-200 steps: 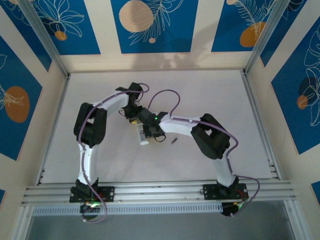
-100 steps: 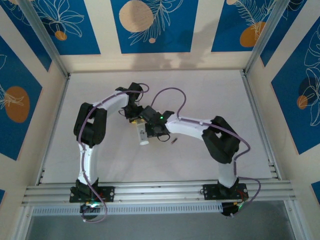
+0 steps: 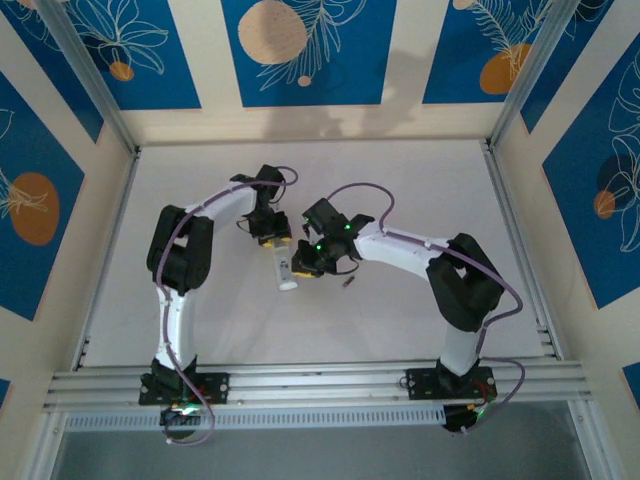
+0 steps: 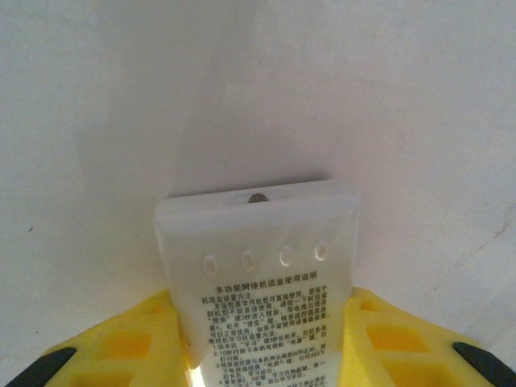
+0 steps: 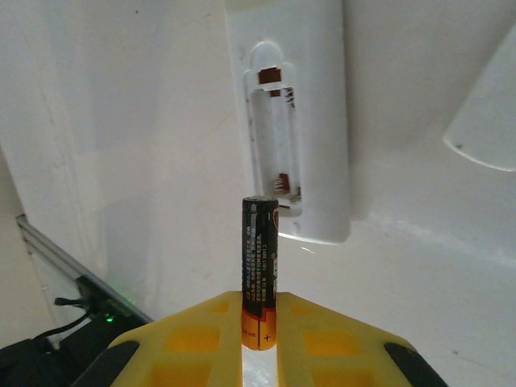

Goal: Load the batteries into the remote control

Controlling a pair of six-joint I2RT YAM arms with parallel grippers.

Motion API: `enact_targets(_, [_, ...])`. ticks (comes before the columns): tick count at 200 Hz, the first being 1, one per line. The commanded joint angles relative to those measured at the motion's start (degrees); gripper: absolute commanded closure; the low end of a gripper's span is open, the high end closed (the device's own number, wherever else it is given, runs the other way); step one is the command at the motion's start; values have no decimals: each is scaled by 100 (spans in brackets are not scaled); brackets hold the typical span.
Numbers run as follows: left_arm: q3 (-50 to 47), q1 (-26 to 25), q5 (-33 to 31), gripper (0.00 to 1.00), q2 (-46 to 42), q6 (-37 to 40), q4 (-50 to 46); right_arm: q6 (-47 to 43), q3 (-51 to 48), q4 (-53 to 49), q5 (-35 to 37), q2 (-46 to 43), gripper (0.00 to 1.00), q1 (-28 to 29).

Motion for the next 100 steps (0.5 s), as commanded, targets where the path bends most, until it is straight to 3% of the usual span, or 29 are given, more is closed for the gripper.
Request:
enact_targets(1, [-139, -62, 447, 77, 193, 26, 388, 155, 57, 167, -661, 211, 85, -75])
enact_targets(100, [-122, -74, 416, 78, 186, 20, 335, 168, 453, -165, -564, 756, 85, -68])
